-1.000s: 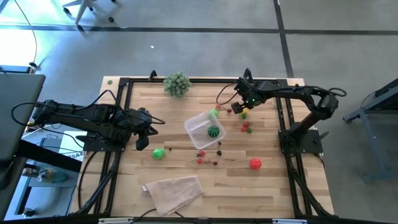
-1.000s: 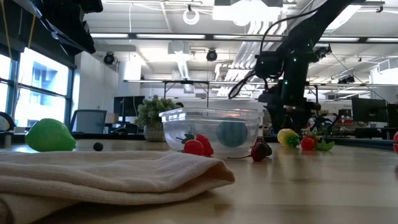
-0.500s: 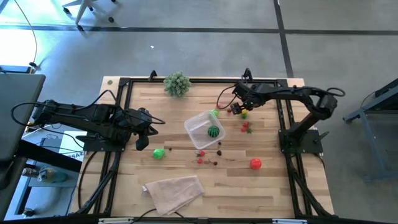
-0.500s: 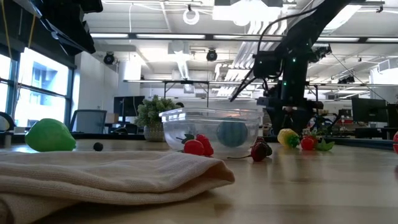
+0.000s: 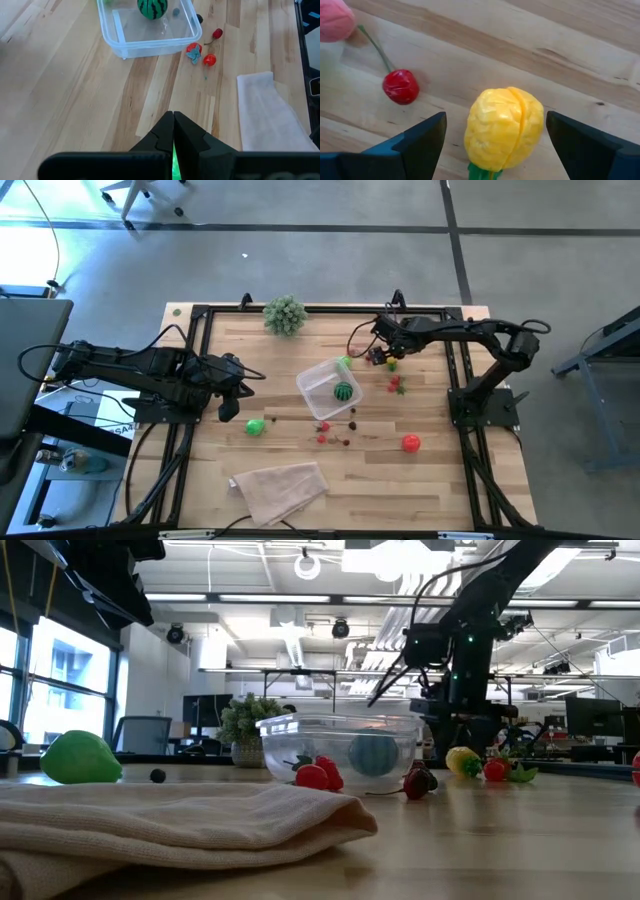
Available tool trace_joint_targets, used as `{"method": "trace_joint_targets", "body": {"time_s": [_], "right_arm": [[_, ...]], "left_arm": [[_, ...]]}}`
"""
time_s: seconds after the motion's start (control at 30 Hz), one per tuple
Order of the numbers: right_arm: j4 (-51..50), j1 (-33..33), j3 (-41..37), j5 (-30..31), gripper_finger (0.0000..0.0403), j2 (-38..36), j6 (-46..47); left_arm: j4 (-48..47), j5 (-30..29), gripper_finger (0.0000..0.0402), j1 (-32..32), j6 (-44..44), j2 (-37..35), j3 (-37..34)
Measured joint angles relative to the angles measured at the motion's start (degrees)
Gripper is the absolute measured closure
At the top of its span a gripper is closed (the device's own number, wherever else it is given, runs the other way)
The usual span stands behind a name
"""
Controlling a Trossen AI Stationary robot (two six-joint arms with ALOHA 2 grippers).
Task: Pick and placing Produce into tupperware
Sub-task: Put the yellow pineapple into the transparent bin
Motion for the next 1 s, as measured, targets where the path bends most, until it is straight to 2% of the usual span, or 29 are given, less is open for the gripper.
{"method": "trace_joint_targets", "body": {"time_s": [0.5,1.0], "right_arm": [[1.33,0.00,0.00,-1.46,0.0074,3.13,1.50],[2.55,0.00,0.00,-3.00,0.0171,3.13,1.68]], "left_arm": [[0.02,0.00,0.0401,-0.01,0.00,0.02,0.00],[0.00,0.00,0.0401,0.00,0.00,0.02,0.00]]}}
